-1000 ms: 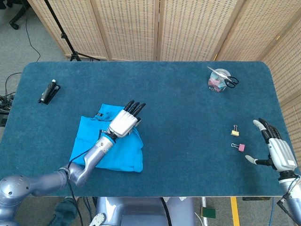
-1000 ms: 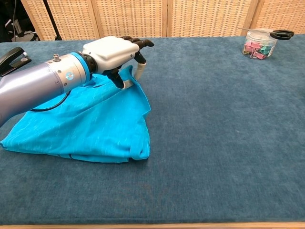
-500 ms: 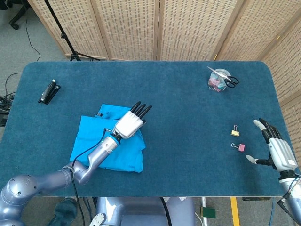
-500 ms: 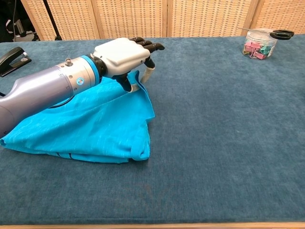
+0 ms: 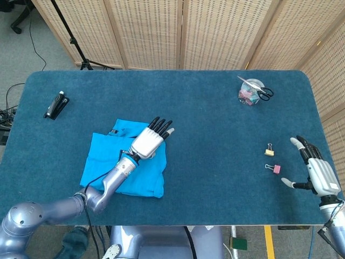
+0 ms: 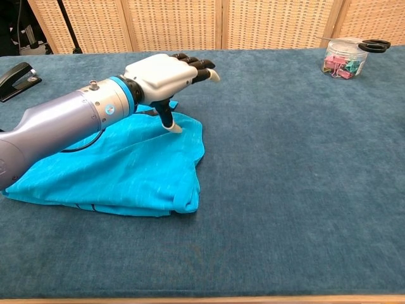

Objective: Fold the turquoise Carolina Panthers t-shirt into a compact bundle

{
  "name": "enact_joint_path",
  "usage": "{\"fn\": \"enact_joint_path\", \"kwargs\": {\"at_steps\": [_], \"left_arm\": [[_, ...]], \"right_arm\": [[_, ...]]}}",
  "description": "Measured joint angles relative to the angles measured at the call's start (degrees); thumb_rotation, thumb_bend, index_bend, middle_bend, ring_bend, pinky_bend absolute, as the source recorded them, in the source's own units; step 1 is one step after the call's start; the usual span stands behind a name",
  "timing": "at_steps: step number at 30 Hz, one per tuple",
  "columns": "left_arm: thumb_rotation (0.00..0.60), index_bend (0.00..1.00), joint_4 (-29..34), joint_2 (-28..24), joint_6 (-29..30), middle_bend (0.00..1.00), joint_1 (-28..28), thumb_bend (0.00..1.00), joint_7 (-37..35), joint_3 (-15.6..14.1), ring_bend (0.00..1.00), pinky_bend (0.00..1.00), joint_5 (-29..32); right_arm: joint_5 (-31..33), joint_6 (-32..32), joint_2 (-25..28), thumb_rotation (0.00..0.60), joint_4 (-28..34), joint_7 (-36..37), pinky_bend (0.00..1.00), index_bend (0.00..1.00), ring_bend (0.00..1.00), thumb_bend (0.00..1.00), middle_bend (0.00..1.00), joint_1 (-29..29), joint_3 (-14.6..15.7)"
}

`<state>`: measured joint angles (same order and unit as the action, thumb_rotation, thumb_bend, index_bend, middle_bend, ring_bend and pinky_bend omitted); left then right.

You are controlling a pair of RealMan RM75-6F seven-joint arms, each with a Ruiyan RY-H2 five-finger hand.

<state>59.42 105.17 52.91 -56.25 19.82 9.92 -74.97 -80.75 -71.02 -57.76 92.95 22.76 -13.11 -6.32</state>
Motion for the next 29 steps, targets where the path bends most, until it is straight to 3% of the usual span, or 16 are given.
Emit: {"fn": "enact_joint_path", "kwargs": {"at_steps": [3, 7, 15, 21, 29], "left_arm": [[0.6, 0.0, 1.56, -0.76, 1.02, 0.0, 0.43, 0.0, -1.4, 0.66, 0.0, 0.0, -0.07], [0.6, 0.0, 5.98, -3.32, 2.84, 0.0, 1.76, 0.0, -3.39, 1.63, 0.0, 0.0, 0.17], [0.6, 0.0, 25.07, -18.34, 8.71, 0.0, 10.09, 0.0, -5.2, 1.33, 0.0, 0.0, 1.96], [0.6, 0.0, 36.95, -33.26, 18.7, 0.0, 22.91, 0.0, -8.4, -2.44, 0.0, 0.0, 2.22], [0.6, 0.0, 37.36, -39.39, 32.28, 0.0, 38.19, 0.0, -20.31, -8.59, 0.0, 0.0, -0.46]], "right_arm": [[-0.09, -0.04, 0.02, 0.6, 0.07, -0.05, 0.0, 0.0, 0.0, 0.0, 0.0, 0.01, 0.03], [-0.43, -0.68, 0.03, 0.6, 0.22, -0.24, 0.0, 0.0, 0.0, 0.0, 0.0, 0.15, 0.03], [-0.69, -4.17, -0.48, 0.6, 0.29, -3.93, 0.0, 0.0, 0.0, 0.0, 0.0, 1.1, -0.47], [0.13, -8.53, -2.09, 0.6, 0.36, -12.02, 0.0, 0.0, 0.0, 0.0, 0.0, 2.2, -1.46], [1.57, -11.34, -3.27, 0.6, 1.42, -16.02, 0.0, 0.0, 0.0, 0.0, 0.0, 3.44, -2.57]]}}
